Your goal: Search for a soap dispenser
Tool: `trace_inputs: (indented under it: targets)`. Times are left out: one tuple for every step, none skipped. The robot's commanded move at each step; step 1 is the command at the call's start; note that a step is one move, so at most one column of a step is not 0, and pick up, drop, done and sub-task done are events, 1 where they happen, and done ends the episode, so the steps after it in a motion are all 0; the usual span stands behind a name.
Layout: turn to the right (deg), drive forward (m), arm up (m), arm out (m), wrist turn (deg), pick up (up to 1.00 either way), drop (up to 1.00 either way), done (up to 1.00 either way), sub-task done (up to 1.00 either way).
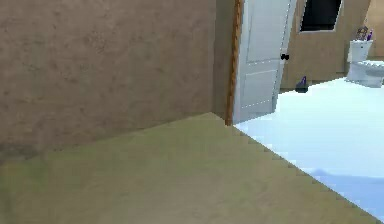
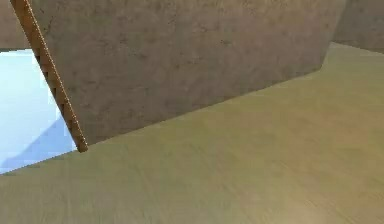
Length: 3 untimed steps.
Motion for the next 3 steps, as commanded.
trace_inputs:
  targets:
    - [30.0,0.0,0.0,0.0,0.0,0.0,0.0,0.0,0.0]
    - [0.0,1.0,0.0,0.0,0.0,0.0,0.0,0.0,0.0]
    - [3.0,0.0,0.0,0.0,0.0,0.0,0.0,0.0,0.0]
